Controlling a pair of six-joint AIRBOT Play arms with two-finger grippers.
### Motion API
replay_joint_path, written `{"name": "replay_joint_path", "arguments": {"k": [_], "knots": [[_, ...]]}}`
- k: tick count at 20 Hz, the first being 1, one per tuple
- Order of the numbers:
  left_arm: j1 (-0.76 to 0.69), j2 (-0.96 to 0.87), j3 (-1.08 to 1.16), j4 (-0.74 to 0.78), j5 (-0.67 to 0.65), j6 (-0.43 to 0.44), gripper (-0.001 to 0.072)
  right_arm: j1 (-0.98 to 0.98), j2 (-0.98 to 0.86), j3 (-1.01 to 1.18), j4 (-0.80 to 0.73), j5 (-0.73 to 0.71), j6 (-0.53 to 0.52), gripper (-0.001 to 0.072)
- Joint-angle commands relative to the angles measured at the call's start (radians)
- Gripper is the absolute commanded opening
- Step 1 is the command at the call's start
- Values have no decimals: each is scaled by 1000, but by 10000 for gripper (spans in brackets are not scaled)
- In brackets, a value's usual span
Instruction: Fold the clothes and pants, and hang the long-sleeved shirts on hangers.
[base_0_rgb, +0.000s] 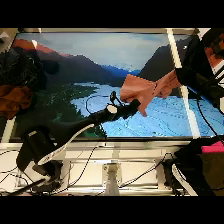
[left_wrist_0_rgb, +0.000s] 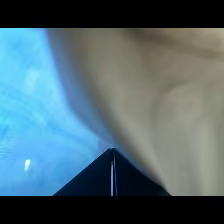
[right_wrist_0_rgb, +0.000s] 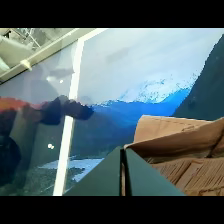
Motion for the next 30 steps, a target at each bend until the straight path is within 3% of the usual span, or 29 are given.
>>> {"name": "replay_joint_path", "arguments": {"k": [1, 6, 9, 11, 13, 15, 17, 21, 24, 25, 26, 27, 30], "knots": [[71, 27, 24, 4, 0, 130, 13, 0, 1, 1, -48, 1, 0, 12], [209, 122, 24, 4, -10, 375, 13, -1, -1, 0, -266, 68, -10, 12], [287, 160, 24, 5, -133, 509, 12, -1, -2, 0, -426, 275, -10, 12], [340, 190, 24, 77, -246, 545, 11, -1, -1, -2, -464, 438, -21, 12], [385, 233, 24, 260, -336, 518, 10, 0, 0, -26, -463, 553, -48, 12], [423, 273, 24, 470, -449, 327, 10, 0, 0, -84, -472, 590, -45, 12], [436, 288, 24, 658, -566, 211, 11, 0, 0, -160, -492, 593, -26, 12], [417, 284, 24, 731, -699, 193, 12, -1, 0, -303, -620, 583, 68, 11], [383, 283, 24, 731, -696, 193, 28, -2, 1, -332, -800, 504, 272, 11], [373, 283, 24, 731, -696, 193, 132, -2, 1, -333, -855, 471, 327, 12], [363, 283, 24, 731, -696, 193, 353, -2, 0, -333, -908, 452, 365, 12], [357, 283, 24, 731, -696, 193, 487, -2, -2, -333, -955, 449, 394, 11], [331, 274, 24, 724, -696, 192, 492, -2, -1, -333, -999, 454, 447, 12]]}}
